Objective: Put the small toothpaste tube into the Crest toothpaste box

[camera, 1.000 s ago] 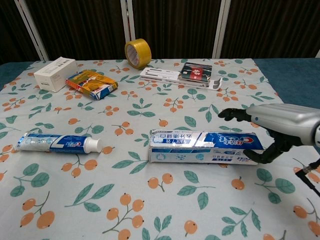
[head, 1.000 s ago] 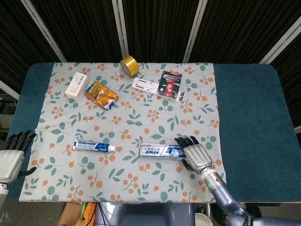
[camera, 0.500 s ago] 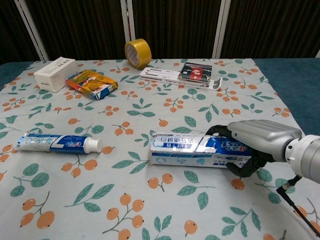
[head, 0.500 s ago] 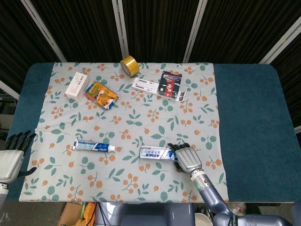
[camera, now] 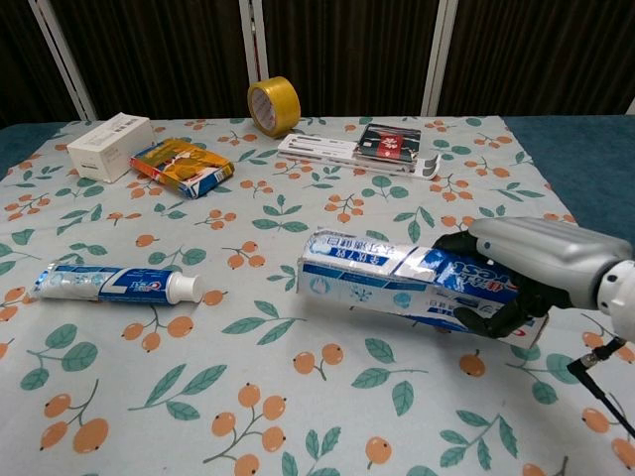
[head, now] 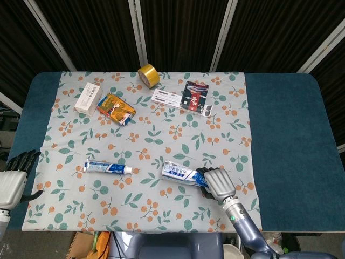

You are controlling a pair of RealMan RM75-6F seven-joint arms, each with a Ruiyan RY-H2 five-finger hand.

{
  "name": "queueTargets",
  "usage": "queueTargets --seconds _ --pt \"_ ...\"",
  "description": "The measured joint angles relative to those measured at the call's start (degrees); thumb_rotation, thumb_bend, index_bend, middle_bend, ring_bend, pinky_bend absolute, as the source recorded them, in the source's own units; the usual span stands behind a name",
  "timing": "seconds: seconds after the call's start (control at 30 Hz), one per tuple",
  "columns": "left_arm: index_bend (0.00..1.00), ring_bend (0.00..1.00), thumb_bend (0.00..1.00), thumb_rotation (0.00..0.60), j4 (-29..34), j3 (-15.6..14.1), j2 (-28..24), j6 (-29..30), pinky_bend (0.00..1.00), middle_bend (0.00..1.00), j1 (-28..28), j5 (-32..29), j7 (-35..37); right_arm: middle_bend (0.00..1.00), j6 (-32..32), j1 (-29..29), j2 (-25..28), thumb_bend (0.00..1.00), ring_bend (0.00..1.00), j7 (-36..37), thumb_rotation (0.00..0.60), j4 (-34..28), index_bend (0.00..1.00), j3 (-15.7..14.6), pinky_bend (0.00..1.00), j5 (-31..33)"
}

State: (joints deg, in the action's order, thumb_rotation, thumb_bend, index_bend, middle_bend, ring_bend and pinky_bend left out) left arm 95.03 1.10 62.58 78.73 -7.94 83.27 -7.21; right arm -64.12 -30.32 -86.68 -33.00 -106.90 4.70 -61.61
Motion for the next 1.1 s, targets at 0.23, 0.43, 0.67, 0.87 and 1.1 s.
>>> queueTargets --seconds 0.23,0.43,0.67,0.87,1.1 --pt "0.21 0.27 0.08 0.6 2.4 2.6 0.3 -2.0 0.33 0.21 -2.4 -2.6 -2.0 0.56 -3.0 2.7 6.9 0.47 0.58 6.9 0.6 -5.3 0.45 -1.4 0.45 -9.2" --pt "0.25 0.3 0.1 0.6 5.6 6.1 0.6 -8.7 0.35 0.26 -7.8 -9.6 -9.3 0.56 -4.3 4.3 11.2 0.47 0.59 11.6 0.6 -7.4 0.45 -2.3 0.45 -13.1" --pt "0.3 0.34 0.13 0.6 6.5 8.6 3.7 -18.6 0.36 0.31 -16.3 -19.8 -19.8 0.56 -4.9 4.9 12.3 0.47 0.59 14.6 0.6 -7.5 0.45 -1.5 0.45 -13.3" --pt "0.32 0.35 0.13 0.6 3.8 8.0 9.2 -25.3 0.36 0.33 -22.9 -23.7 -26.5 0.56 -4.9 5.3 12.9 0.47 0.58 15.8 0.6 -8.0 0.45 -1.5 0.45 -13.9" --pt "0.35 0.37 0.13 0.6 1.8 5.5 12.3 -26.7 0.36 0.36 -25.2 -24.7 -29.3 0.56 -5.2 5.6 13.1 0.47 0.58 16.4 0.6 -8.1 0.45 -1.3 0.45 -14.2"
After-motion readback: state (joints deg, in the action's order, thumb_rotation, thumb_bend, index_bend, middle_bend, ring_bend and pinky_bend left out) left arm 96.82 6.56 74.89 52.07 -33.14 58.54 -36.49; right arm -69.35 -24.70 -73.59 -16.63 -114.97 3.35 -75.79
